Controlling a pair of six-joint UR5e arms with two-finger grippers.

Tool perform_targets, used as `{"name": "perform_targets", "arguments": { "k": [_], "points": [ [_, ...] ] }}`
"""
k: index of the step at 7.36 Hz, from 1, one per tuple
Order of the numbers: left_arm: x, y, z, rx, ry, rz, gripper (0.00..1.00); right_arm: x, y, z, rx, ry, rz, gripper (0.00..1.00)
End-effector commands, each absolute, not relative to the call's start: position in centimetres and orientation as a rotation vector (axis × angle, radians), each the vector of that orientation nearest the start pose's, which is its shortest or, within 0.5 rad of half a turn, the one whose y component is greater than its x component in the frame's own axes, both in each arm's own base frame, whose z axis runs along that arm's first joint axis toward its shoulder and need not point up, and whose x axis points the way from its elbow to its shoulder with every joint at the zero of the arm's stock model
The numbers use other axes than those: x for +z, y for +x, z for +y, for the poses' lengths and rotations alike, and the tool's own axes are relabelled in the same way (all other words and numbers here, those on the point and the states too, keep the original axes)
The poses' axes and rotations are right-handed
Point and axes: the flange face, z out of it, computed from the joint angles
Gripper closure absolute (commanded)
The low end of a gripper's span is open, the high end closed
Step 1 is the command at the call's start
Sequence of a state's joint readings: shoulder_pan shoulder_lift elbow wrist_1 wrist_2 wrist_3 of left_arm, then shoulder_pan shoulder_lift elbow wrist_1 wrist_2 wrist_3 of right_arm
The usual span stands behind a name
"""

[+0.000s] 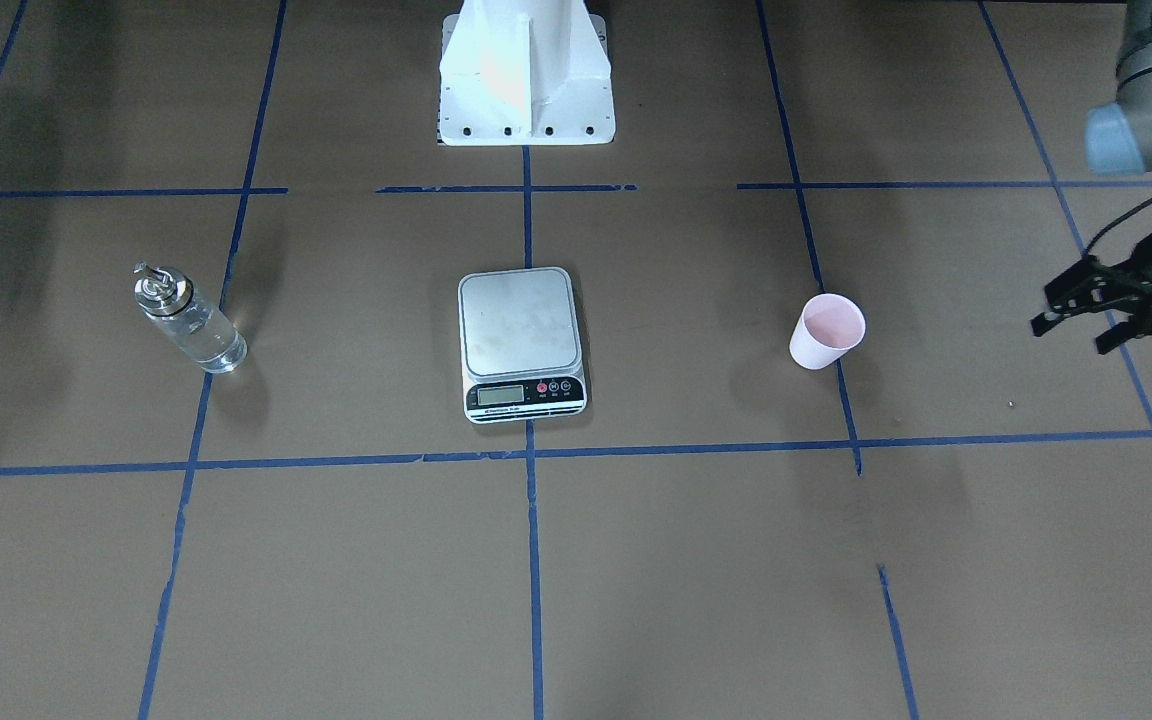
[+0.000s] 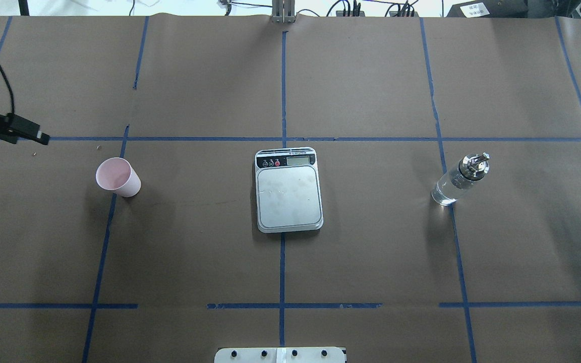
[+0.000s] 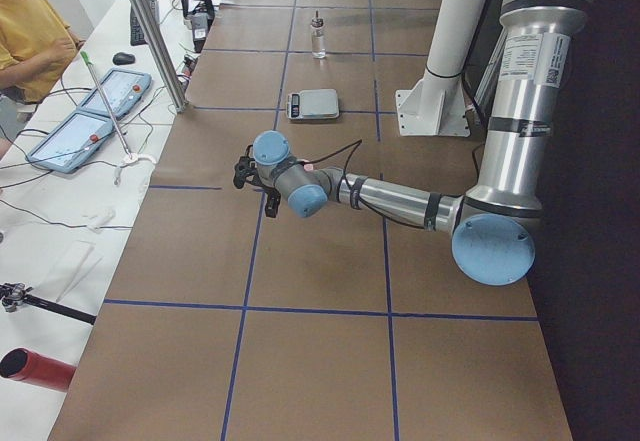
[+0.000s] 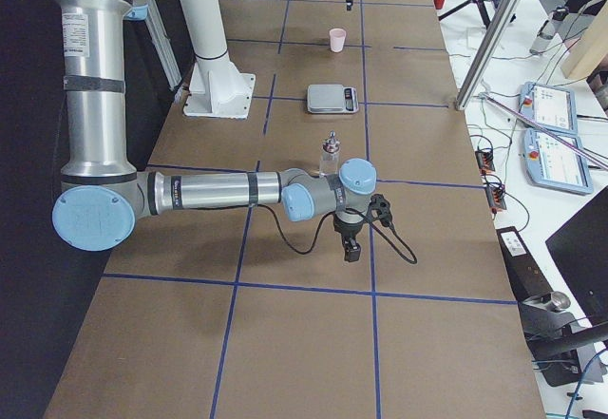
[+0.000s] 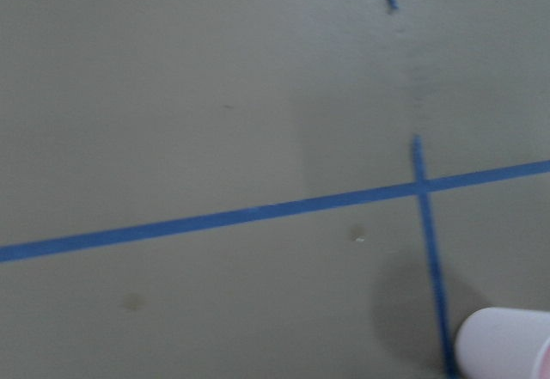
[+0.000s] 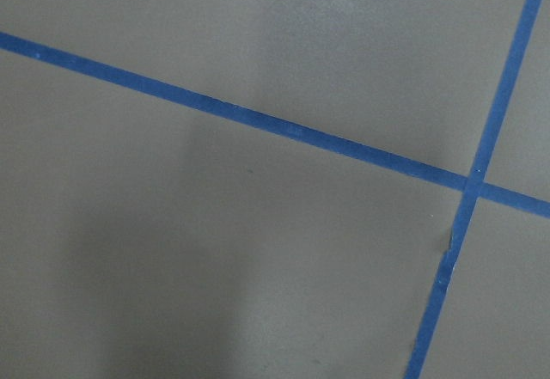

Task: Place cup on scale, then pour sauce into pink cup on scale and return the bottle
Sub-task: 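Lower the left gripper around the pink cup and close on it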

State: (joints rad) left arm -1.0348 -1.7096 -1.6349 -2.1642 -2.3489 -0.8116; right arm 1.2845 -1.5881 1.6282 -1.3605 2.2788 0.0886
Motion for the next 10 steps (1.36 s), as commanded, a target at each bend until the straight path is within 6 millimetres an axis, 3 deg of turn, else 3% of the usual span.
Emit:
{"name": "perform_targets", "arguments": {
  "k": [1,2,6,7,9,10],
  "points": [
    [43.6,29.7,-50.0,0.038,0.082,0.976,0.09,61.6,-8.1,-49.6,-0.285,0.085,-0.822,0.00],
    [42.5,29.8,-49.5,0.033,0.101,0.940,0.09,61.6,-8.1,-49.5,-0.285,0.079,-0.834,0.00],
    [43.7,32.4,-48.1,0.072,0.061,0.925,0.15,61.9,-8.1,-49.5,-0.285,0.076,-0.832,0.00],
    [43.8,32.6,-47.9,0.075,0.055,0.925,0.42,61.9,-8.1,-49.5,-0.284,0.075,-0.832,0.00],
    [44.9,33.5,-47.8,0.079,0.036,0.911,0.63,61.9,-8.1,-49.5,-0.284,0.075,-0.832,0.00],
    [44.9,33.6,-47.9,0.079,0.035,0.911,0.89,61.9,-8.1,-49.5,-0.285,0.076,-0.832,0.00]
  ]
}}
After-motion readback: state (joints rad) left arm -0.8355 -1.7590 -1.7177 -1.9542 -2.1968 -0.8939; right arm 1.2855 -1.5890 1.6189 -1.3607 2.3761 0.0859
